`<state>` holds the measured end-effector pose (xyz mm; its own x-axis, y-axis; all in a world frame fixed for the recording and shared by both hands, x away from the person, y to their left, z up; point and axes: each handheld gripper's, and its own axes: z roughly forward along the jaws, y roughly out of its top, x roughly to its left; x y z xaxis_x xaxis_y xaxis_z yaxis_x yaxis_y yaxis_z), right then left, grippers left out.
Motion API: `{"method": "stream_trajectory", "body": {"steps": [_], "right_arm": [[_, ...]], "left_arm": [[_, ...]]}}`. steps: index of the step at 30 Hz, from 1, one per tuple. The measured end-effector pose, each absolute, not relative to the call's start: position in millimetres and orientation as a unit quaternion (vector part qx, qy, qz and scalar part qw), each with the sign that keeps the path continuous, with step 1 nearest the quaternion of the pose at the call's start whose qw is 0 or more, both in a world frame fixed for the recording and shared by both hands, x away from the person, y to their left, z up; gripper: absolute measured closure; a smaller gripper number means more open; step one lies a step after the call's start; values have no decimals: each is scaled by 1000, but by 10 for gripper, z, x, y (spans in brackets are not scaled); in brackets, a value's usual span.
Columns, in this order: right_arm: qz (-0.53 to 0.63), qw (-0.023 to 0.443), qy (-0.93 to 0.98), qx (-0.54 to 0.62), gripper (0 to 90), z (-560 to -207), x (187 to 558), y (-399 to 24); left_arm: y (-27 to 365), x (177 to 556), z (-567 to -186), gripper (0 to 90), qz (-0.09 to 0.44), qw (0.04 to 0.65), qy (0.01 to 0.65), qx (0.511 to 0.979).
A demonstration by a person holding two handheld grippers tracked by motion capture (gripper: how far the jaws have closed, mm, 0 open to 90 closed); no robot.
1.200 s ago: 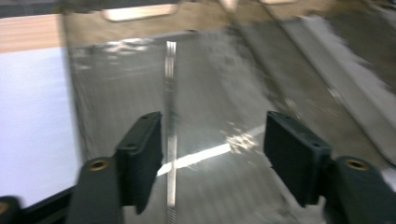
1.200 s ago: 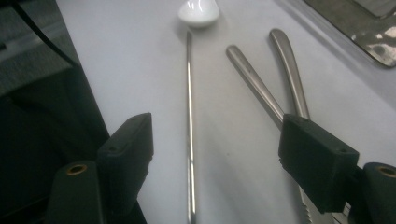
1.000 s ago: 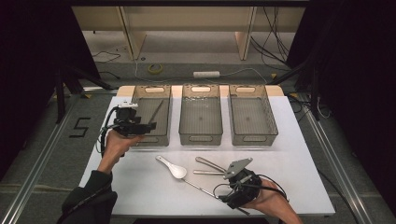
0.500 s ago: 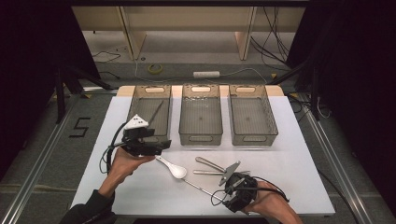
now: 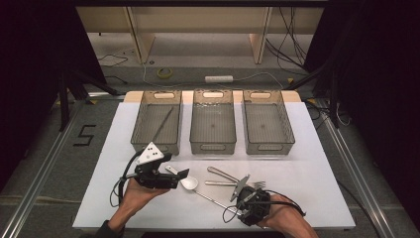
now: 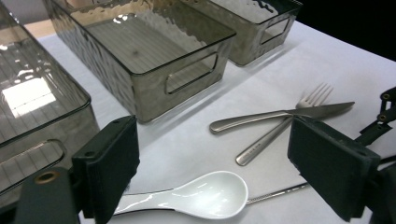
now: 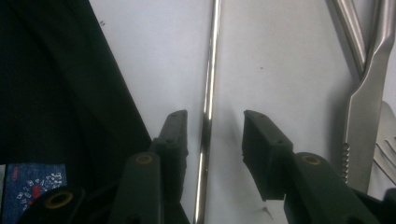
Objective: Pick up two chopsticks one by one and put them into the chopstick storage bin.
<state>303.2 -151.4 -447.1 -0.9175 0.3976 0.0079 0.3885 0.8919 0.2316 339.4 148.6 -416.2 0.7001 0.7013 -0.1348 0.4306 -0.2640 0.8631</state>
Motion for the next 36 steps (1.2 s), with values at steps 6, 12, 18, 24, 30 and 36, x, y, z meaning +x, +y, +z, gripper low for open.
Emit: {"method": "stream_trajectory", "body": {"steps": [6, 12, 18, 24, 30, 36], "right_arm": [[107, 13, 972, 208, 673, -4529, 3028, -1502], [89, 14, 975, 202, 722, -4543, 3032, -1490], [81, 16, 976, 201, 763, -4559, 3030, -1472], [66, 17, 979, 191, 800, -4554, 3037, -1444], [62, 14, 980, 189, 845, -4559, 3062, -1430], [53, 15, 983, 177, 855, -4553, 3060, -1409]], "left_arm": [[1439, 3302, -4170, 158, 135, 489, 347, 789], [1448, 3286, -4193, 156, 131, 493, 353, 784], [1443, 3271, -4193, 157, 132, 491, 349, 787], [1435, 3268, -4199, 157, 131, 488, 347, 790], [1415, 3254, -4197, 157, 131, 487, 344, 792], [1405, 3248, -4200, 158, 128, 486, 339, 795]]}}
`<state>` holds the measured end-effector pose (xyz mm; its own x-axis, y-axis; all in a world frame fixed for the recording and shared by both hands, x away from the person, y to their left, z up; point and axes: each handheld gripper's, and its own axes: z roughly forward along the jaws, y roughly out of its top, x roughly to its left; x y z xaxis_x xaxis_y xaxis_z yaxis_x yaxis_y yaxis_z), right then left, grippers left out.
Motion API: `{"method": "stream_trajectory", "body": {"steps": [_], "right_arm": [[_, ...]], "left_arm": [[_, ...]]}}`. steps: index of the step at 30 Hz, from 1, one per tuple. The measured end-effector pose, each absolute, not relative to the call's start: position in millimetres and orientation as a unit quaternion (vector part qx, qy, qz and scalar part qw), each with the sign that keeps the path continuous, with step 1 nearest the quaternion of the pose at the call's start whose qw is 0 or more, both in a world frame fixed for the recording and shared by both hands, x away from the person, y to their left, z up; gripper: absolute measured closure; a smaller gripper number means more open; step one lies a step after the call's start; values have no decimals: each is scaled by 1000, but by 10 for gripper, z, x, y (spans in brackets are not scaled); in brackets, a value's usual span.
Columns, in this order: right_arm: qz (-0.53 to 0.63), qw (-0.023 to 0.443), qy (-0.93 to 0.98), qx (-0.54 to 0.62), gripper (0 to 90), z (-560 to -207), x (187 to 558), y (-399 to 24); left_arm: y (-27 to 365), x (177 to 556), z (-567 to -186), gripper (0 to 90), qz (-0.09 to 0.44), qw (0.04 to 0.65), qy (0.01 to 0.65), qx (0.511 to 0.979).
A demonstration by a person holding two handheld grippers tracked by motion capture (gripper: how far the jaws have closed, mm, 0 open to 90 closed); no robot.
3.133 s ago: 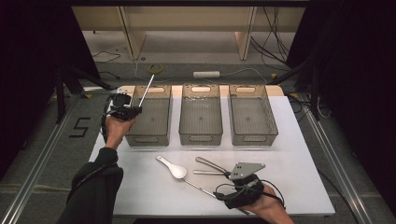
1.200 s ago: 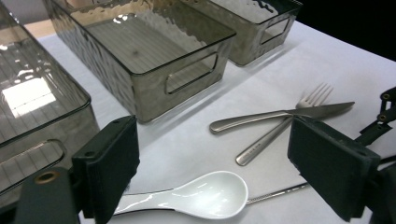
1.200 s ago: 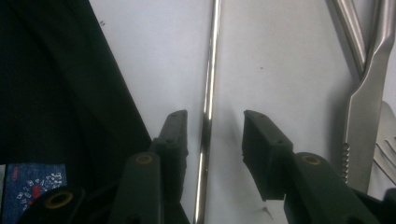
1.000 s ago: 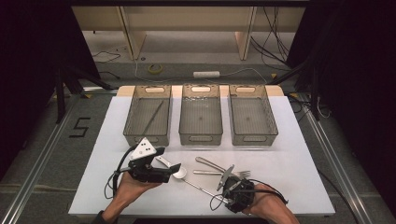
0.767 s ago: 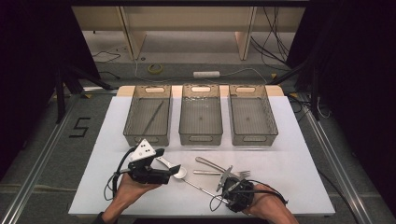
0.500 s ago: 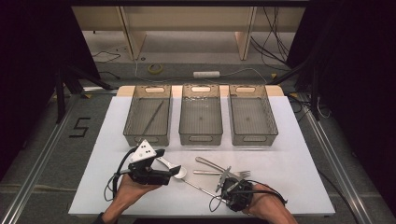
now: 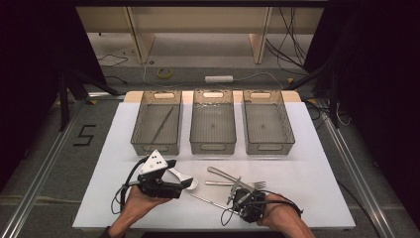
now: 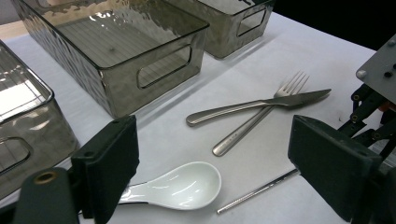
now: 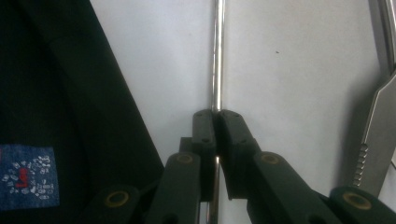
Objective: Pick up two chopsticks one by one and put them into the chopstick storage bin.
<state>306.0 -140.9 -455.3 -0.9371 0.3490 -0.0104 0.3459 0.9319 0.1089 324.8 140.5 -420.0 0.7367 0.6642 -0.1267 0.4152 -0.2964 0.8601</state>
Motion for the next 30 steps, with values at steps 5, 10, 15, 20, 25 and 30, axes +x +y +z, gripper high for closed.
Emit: {"method": "stream_trajectory", "body": {"steps": [5, 10, 15, 20, 25, 30], "right_arm": [[56, 18, 986, 155, 858, -4547, 3054, -1418], [65, 20, 987, 149, 859, -4483, 3066, -1470], [89, 25, 985, 147, 859, -4352, 3059, -1499], [105, 25, 986, 130, 859, -4258, 3050, -1493], [114, 21, 986, 119, 859, -4195, 3047, -1439], [120, 30, 986, 113, 859, -4147, 3074, -1393]], "left_arm": [[1377, 3244, -4213, 159, 120, 482, 330, 803], [1291, 3225, -4237, 163, 102, 467, 308, 823], [1138, 3181, -4264, 163, 92, 450, 281, 843], [983, 3131, -4277, 163, 81, 430, 247, 865], [873, 3119, -4273, 163, 74, 412, 223, 881], [793, 3105, -4291, 188, 70, 395, 204, 893]]}}
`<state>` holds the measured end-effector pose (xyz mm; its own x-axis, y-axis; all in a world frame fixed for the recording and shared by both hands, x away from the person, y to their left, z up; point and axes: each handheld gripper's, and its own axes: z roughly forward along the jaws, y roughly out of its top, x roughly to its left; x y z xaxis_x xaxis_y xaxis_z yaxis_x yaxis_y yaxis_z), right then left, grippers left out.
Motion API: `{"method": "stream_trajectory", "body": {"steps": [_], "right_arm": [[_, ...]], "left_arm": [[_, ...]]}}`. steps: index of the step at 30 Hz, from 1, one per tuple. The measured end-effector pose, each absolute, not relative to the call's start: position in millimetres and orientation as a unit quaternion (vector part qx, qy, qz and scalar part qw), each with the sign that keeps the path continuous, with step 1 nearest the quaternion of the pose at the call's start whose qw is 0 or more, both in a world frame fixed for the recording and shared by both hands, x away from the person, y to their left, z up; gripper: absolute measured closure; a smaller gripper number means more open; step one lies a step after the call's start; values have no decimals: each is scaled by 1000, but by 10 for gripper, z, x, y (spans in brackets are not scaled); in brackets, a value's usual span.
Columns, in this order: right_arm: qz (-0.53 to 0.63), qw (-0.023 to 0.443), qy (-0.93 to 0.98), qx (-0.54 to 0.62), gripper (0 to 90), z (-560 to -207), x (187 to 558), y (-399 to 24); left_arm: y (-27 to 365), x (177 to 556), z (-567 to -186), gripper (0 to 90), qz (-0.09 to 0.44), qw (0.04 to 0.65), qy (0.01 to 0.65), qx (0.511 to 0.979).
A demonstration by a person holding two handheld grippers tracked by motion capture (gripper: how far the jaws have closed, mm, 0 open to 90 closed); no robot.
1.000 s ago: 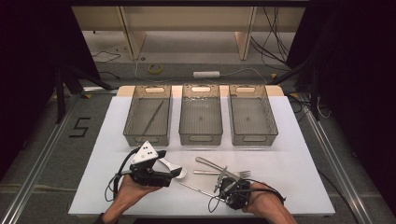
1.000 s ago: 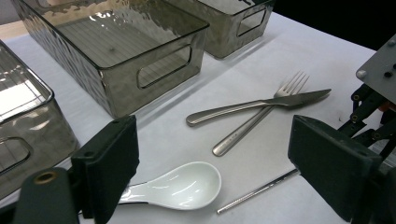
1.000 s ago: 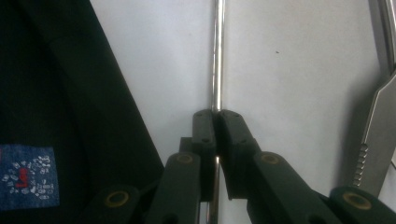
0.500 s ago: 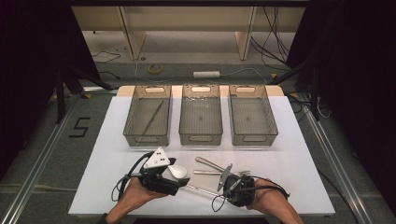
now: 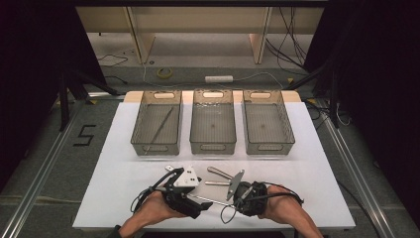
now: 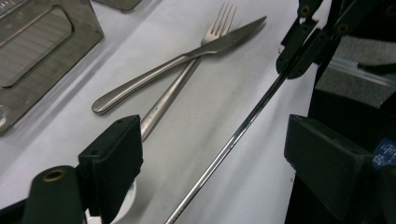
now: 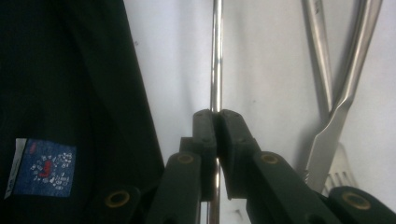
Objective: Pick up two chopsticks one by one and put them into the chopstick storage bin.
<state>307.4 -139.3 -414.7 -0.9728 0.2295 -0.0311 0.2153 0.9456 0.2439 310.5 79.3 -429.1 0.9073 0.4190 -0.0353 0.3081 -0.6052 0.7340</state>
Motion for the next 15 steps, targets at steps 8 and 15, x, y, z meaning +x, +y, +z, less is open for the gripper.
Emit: {"method": "stream_trajectory", "body": {"steps": [8, 15], "right_arm": [[123, 33, 987, 93, 860, -4077, 3079, -1320], [126, 42, 988, 77, 859, -4029, 3072, -1297]], "left_arm": [[707, 3056, -4315, 256, 68, 369, 166, 912], [652, 3019, -4368, 336, 66, 348, 141, 924]]}}
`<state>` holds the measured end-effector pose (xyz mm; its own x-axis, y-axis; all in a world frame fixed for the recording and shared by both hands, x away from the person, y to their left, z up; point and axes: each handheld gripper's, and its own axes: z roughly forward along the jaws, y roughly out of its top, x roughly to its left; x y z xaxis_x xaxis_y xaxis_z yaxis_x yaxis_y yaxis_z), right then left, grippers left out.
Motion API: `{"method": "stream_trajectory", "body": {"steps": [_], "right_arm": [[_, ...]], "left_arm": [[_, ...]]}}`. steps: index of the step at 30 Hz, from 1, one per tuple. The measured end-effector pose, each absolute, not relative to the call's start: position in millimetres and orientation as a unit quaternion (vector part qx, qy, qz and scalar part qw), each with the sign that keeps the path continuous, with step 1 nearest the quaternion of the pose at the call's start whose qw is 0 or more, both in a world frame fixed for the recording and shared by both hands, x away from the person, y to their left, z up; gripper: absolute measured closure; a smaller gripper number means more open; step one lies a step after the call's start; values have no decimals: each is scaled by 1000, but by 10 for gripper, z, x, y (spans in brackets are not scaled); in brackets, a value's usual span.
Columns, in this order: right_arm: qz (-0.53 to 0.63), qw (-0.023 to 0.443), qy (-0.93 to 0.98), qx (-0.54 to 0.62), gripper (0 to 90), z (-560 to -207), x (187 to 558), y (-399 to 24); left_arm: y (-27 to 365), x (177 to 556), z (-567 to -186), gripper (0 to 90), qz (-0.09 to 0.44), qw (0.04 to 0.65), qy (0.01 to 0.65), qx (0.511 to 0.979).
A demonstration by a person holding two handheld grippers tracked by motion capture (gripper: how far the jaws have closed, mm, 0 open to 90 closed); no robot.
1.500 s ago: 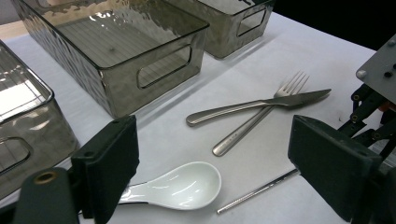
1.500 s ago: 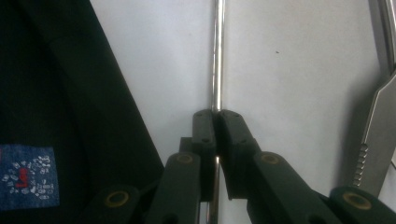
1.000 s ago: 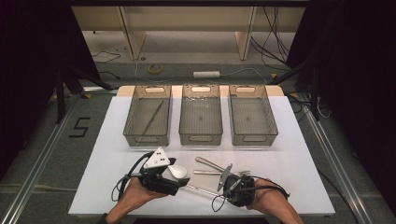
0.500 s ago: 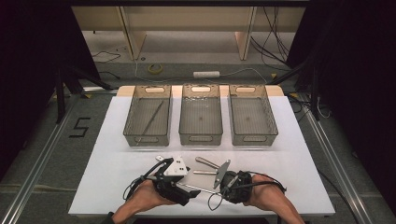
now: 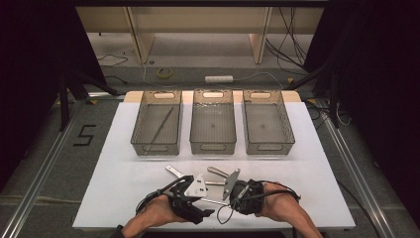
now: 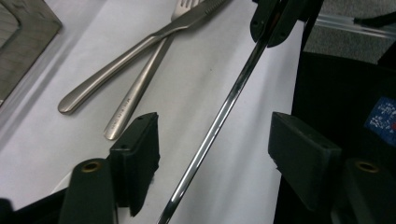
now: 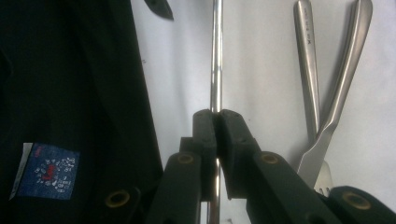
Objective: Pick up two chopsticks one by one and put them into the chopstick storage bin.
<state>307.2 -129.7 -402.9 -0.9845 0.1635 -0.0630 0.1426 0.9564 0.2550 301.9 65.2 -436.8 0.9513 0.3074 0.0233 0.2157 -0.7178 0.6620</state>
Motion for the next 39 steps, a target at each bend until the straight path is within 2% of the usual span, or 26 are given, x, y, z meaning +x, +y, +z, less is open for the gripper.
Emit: {"method": "stream_trajectory", "body": {"steps": [8, 24, 32, 35, 39], "right_arm": [[126, 35, 989, 73, 859, -4011, 3035, -1246], [122, 31, 991, 41, 858, -4027, 3003, -1222], [128, 18, 991, 19, 848, -4041, 2996, -1232], [140, 13, 990, 32, 811, -4034, 3029, -1272], [172, 30, 983, 54, 643, -3970, 3092, -1386]], "left_arm": [[615, 2995, -4384, 443, 66, 336, 123, 931], [601, 2949, -4392, 747, 60, 321, 82, 942], [606, 2917, -4398, 820, 32, 315, 46, 947], [604, 2906, -4391, 846, 25, 320, 46, 946], [659, 2974, -4392, 848, 28, 321, 75, 944]]}}
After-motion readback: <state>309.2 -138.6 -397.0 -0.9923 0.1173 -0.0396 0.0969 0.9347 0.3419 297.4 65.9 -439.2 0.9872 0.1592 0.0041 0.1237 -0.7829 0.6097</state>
